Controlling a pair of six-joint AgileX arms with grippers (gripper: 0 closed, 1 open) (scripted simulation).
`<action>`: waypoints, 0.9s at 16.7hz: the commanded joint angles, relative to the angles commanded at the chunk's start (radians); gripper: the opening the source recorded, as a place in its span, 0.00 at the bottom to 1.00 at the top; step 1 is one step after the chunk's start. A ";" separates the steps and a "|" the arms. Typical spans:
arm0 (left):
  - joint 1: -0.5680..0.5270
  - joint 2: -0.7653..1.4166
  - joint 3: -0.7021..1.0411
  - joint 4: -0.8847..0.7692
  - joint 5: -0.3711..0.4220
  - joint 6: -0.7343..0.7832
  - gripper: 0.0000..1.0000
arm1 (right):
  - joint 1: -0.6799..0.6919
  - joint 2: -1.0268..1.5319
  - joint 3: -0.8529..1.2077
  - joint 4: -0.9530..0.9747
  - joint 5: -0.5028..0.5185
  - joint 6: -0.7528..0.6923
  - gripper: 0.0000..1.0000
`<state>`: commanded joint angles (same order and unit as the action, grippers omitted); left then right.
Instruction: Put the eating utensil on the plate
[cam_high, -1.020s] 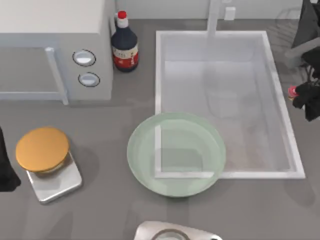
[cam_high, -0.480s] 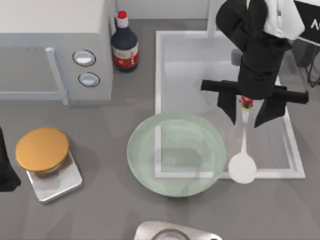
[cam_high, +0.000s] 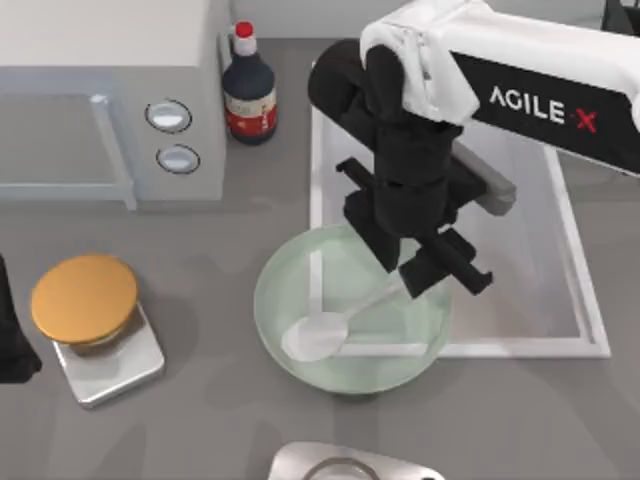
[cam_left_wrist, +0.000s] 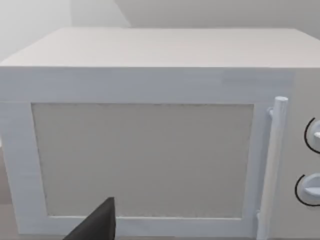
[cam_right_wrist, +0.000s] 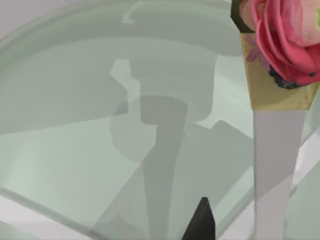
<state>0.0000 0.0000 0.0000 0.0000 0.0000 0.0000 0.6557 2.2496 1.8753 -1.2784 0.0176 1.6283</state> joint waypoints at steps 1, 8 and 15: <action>0.000 0.000 0.000 0.000 0.000 0.000 1.00 | 0.014 0.010 0.014 -0.001 0.001 0.105 0.00; 0.000 0.000 0.000 0.000 0.000 0.000 1.00 | 0.062 0.035 0.078 0.010 0.010 0.618 0.00; 0.000 0.000 0.000 0.000 0.000 0.000 1.00 | 0.064 0.035 0.087 0.016 0.012 0.703 0.00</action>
<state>0.0000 0.0000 0.0000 0.0000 0.0000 0.0000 0.7200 2.2843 1.9626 -1.2622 0.0299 2.3315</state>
